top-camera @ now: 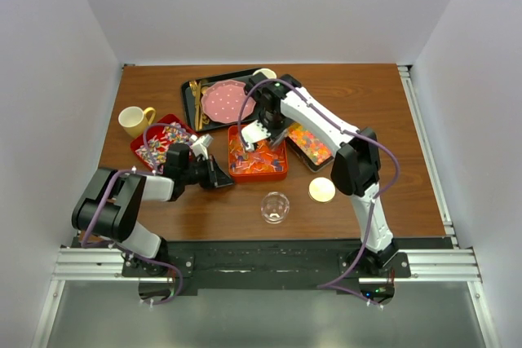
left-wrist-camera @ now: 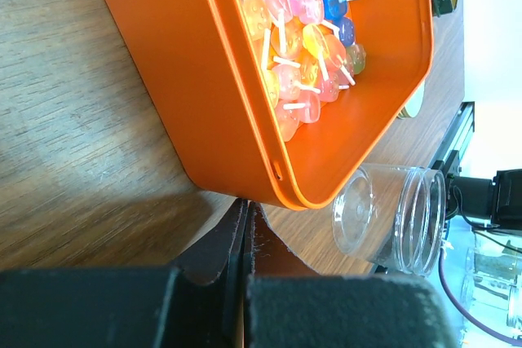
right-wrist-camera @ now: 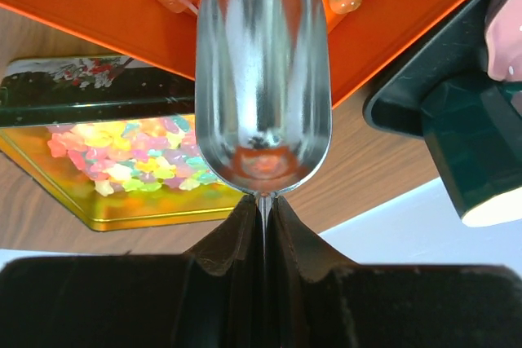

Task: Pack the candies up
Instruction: Scoop the fake candies from the storage box, then place the fake candies in the packing bottle.

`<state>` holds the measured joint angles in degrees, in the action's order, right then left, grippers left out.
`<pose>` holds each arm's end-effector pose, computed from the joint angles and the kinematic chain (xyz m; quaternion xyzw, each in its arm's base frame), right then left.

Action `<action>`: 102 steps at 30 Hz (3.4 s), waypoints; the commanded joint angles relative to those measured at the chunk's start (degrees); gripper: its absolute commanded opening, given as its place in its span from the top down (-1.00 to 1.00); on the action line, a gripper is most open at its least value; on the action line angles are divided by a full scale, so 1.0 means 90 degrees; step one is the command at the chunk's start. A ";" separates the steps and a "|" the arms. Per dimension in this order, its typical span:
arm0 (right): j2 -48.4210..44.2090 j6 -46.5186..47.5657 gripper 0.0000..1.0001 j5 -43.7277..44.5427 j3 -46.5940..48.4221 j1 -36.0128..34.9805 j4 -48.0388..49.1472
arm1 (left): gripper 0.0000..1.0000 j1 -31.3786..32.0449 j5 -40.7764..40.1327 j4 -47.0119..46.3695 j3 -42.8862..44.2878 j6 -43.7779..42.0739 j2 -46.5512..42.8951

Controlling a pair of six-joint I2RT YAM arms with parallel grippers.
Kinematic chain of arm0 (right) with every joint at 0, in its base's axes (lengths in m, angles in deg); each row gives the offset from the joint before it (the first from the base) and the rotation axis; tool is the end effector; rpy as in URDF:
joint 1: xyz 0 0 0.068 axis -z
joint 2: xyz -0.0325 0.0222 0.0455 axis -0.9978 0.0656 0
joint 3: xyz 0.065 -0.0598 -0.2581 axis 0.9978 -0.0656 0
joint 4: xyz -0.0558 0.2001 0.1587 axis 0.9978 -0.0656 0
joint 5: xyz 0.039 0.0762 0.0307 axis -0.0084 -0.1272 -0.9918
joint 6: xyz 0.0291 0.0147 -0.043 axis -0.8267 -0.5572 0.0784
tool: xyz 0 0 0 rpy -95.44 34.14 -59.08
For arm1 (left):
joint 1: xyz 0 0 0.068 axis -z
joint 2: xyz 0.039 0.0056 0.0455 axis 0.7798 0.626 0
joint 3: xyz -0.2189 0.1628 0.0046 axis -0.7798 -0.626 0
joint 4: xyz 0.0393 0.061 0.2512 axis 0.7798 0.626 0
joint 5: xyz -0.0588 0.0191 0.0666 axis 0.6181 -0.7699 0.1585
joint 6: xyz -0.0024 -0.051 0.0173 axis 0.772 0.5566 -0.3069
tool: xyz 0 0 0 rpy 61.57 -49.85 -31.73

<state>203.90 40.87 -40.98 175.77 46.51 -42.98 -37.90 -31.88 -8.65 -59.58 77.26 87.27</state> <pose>0.3464 0.2790 0.2678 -0.8954 0.4230 -0.1297 0.0492 0.2352 -0.0792 0.1159 -0.0030 0.8611 -0.4438 0.2482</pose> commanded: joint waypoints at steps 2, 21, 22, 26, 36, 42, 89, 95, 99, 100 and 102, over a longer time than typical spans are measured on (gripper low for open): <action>0.0275 0.0328 1.00 0.0238 0.0186 0.0097 -0.0033 | 1.00 0.0041 -0.0002 -0.0378 -0.0032 -0.0079 -0.0101; 0.0548 0.0154 1.00 -0.0486 -0.0586 -0.0303 0.0288 | 1.00 0.0178 0.0076 -0.0486 0.0358 -0.0216 0.0592; 0.0617 -0.0002 1.00 -0.0466 -0.0518 -0.0332 0.0347 | 1.00 0.0178 0.0066 -0.0485 0.0378 -0.0216 0.0631; 0.1202 -0.1152 1.00 -0.0417 0.0155 -0.0468 0.0221 | 1.00 0.0178 0.0076 -0.0524 0.0456 -0.0197 0.0749; 0.1545 -0.3529 1.00 -0.1753 0.0793 -0.0782 -0.0140 | 1.00 0.0148 0.0105 -0.0701 0.0437 0.0087 0.0827; 0.0579 -0.3813 1.00 -0.2955 -0.0846 -0.0596 0.1029 | 1.00 -0.0076 0.0212 -0.0038 0.0642 -0.0167 0.0496; -0.4743 -0.2924 1.00 -0.2664 -0.4951 0.0801 0.0476 | 0.28 -0.1737 0.0282 0.4075 0.2566 -0.2159 -0.2171; -0.4841 -0.2709 1.00 -0.1582 -0.4960 0.0508 0.0152 | 0.28 -0.1785 0.0144 0.3841 0.2430 -0.2140 -0.2239; -0.4793 -0.2680 1.00 -0.1238 -0.4960 0.0167 -0.0072 | 0.28 -0.1863 0.0135 0.3704 0.2351 -0.2042 -0.2308; -0.4802 -0.2680 1.00 -0.1237 -0.4990 0.0108 -0.0063 | 0.28 -0.1902 0.0125 0.3665 0.2312 -0.2032 -0.2337; -0.4783 -0.2699 1.00 -0.0927 -0.5107 -0.0096 -0.0053 | 0.28 -0.1961 0.0096 0.3568 0.2225 -0.1955 -0.2395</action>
<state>161.98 15.48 -55.15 130.97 48.35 -41.54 -54.20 -30.42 27.41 -38.30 59.25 67.84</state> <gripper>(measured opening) 0.145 0.360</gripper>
